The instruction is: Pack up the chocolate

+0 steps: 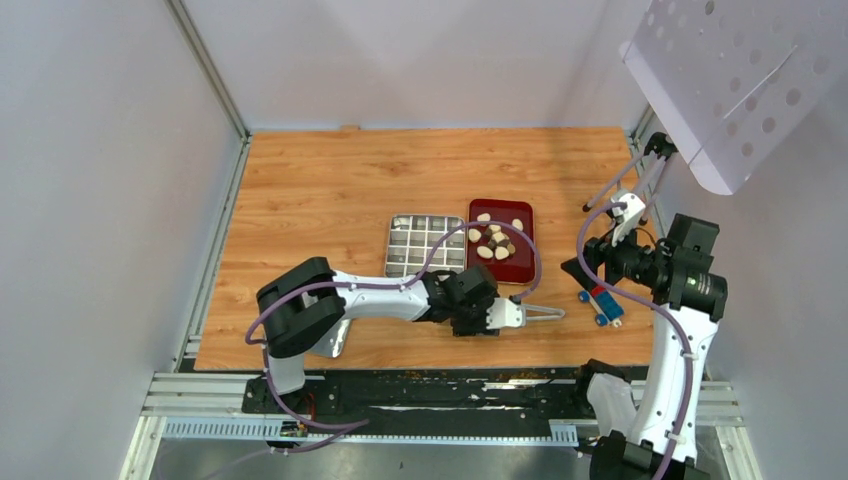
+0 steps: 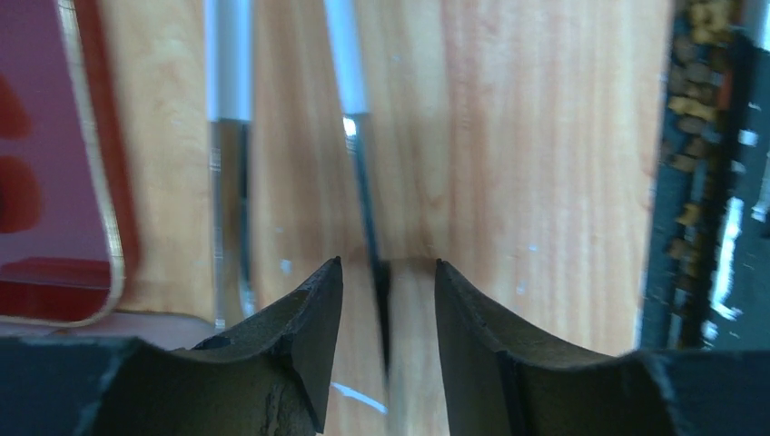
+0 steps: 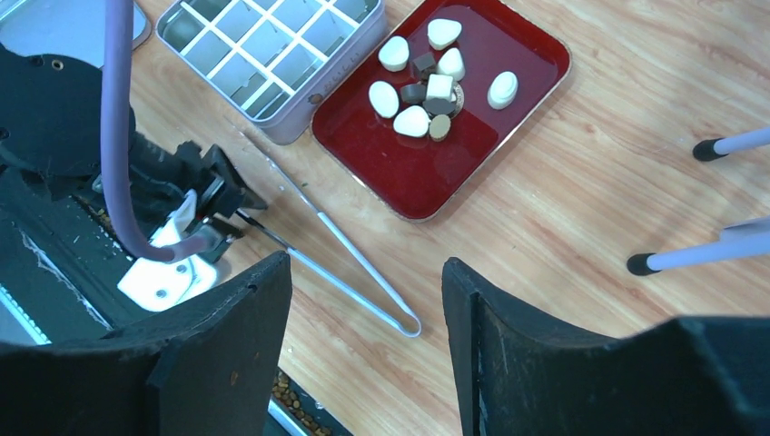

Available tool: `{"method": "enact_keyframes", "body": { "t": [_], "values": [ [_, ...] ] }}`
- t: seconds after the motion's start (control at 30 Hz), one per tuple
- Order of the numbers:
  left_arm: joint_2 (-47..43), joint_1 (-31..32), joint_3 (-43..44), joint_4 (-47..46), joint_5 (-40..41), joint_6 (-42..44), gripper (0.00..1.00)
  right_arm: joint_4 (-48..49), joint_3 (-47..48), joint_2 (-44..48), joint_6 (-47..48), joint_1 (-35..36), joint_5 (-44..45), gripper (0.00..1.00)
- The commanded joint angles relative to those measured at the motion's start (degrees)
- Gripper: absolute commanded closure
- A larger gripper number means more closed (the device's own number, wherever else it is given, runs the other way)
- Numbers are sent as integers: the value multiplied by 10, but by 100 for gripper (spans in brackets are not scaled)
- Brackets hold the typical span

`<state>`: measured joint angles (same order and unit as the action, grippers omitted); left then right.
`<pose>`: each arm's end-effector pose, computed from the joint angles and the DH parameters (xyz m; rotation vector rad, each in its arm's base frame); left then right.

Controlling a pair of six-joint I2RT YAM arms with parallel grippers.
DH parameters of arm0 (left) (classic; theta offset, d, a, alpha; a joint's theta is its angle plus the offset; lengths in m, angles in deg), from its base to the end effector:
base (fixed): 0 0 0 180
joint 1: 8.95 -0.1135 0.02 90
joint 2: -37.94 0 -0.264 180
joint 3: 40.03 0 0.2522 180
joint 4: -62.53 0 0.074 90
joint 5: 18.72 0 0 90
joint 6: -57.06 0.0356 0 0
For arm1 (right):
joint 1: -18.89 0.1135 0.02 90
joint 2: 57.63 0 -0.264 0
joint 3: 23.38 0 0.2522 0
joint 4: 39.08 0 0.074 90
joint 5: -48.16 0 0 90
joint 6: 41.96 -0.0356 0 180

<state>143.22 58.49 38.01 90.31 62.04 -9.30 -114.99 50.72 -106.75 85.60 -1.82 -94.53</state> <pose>0.1391 -0.3498 0.1633 1.8943 1.7665 -0.4985 0.1373 -0.0216 0.3454 -0.6643 1.9981 0.5388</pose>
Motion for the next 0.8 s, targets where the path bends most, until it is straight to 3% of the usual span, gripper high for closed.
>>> {"method": "enact_keyframes", "body": {
  "t": [0.0, 0.17, 0.3, 0.37, 0.47, 0.53, 0.67, 0.77],
  "values": [
    [17, 2, 31, -34, 28, 2, 52, -15, -10, 31, -16, -3, -10, 38],
    [28, 2, 40, -16, -44, 18, 72, -18, -8, 32, -14, -3, -8, 38],
    [7, -5, 34, 1, -126, 45, 99, -69, 9, 6, 40, -4, -22, 38],
    [-19, -15, 25, 0, -165, 55, 100, -115, 34, -16, 85, -3, -34, 38],
    [-52, -43, 40, 15, -204, 55, 100, -229, 82, -64, 224, -3, -64, 37],
    [-73, -64, 57, 35, -234, 55, 100, -294, 110, -87, 285, -2, -73, 33],
    [-100, -100, 77, 64, -287, 33, 100, -298, 138, -89, 301, 37, -75, 16],
    [-113, -123, 80, 73, -296, 32, 100, -247, 146, -83, 254, 132, -33, 9]
  ]
}}
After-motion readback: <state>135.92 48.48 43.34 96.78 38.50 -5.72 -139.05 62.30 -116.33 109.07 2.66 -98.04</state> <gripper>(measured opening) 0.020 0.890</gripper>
